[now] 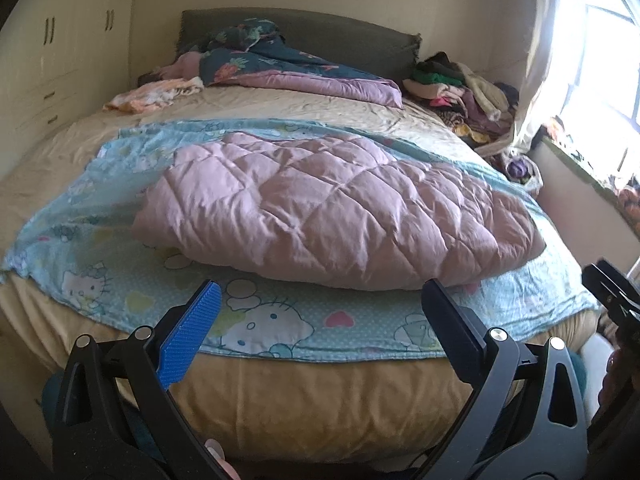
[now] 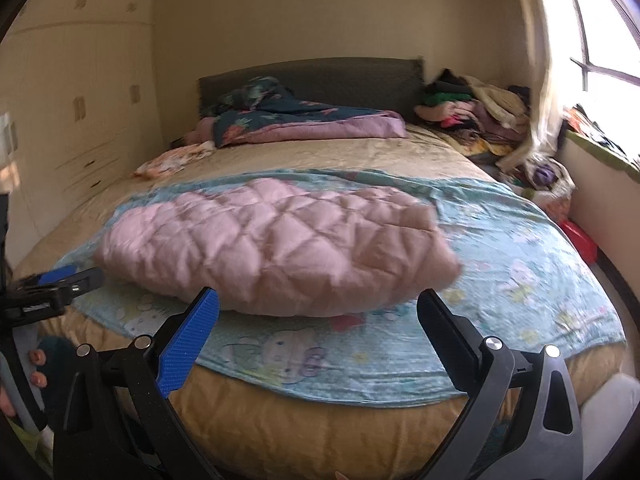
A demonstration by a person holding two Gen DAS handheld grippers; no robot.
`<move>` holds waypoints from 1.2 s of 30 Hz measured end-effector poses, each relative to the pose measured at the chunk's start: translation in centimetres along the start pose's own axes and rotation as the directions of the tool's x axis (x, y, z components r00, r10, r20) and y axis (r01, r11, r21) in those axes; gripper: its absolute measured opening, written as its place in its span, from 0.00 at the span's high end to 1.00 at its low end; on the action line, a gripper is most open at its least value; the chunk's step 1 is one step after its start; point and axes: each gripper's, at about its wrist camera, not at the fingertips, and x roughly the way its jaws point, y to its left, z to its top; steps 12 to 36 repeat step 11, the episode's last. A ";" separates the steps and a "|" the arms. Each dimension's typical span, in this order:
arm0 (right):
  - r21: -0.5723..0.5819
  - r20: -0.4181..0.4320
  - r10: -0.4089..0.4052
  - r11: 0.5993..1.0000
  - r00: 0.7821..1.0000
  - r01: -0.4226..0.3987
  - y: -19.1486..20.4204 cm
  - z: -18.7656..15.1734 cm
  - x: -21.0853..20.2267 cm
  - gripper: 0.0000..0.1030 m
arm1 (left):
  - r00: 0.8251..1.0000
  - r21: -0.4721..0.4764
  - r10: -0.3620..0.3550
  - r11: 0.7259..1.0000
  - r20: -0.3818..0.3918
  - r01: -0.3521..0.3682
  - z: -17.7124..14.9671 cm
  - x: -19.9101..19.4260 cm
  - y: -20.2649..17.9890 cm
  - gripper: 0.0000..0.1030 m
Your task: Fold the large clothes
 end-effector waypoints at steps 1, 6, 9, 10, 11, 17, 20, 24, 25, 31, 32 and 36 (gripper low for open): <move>0.027 0.006 -0.026 0.999 1.000 0.026 -1.4 -0.1 -0.2 0.04 | 1.000 -0.019 0.016 1.000 0.007 -0.016 0.3 0.1 0.8 0.09; 0.191 -0.001 -0.257 0.948 0.966 0.253 -12.2 -1.5 -1.8 0.04 | 0.989 -0.141 0.145 0.980 0.005 -0.143 2.8 2.4 7.3 0.09; 0.321 -0.089 -0.483 0.814 0.871 0.484 -22.0 -4.4 -3.5 0.04 | 0.959 -0.233 0.282 0.932 -0.011 -0.277 4.6 4.0 13.8 0.09; 0.352 -0.128 -0.546 0.755 0.828 0.553 -25.6 -5.7 -4.1 0.04 | 0.944 -0.260 0.330 0.910 -0.016 -0.323 5.2 4.5 16.1 0.09; 0.366 -0.171 -0.597 0.700 0.784 0.613 -28.3 -6.8 -4.5 0.04 | 0.919 -0.297 0.394 0.874 -0.029 -0.384 6.0 5.4 19.4 0.09; 0.366 -0.171 -0.597 0.700 0.784 0.613 -28.3 -6.8 -4.5 0.04 | 0.919 -0.297 0.394 0.874 -0.029 -0.384 6.0 5.4 19.4 0.09; 0.366 -0.171 -0.597 0.700 0.784 0.613 -28.3 -6.8 -4.5 0.04 | 0.919 -0.297 0.394 0.874 -0.029 -0.384 6.0 5.4 19.4 0.09; 0.366 -0.171 -0.597 0.700 0.784 0.613 -28.3 -6.8 -4.5 0.04 | 0.919 -0.297 0.394 0.874 -0.029 -0.384 6.0 5.4 19.4 0.09; 0.366 -0.171 -0.597 0.700 0.784 0.613 -28.3 -6.8 -4.5 0.04 | 0.919 -0.297 0.394 0.874 -0.029 -0.384 6.0 5.4 19.4 0.09; 0.366 -0.171 -0.597 0.700 0.784 0.613 -28.3 -6.8 -4.5 0.04 | 0.919 -0.297 0.394 0.874 -0.029 -0.384 6.0 5.4 19.4 0.09; 0.366 -0.171 -0.597 0.700 0.784 0.613 -28.3 -6.8 -4.5 0.04 | 0.919 -0.297 0.394 0.874 -0.029 -0.384 6.0 5.4 19.4 0.09; 0.366 -0.171 -0.597 0.700 0.784 0.613 -28.3 -6.8 -4.5 0.04 | 0.919 -0.297 0.394 0.874 -0.029 -0.384 6.0 5.4 19.4 0.09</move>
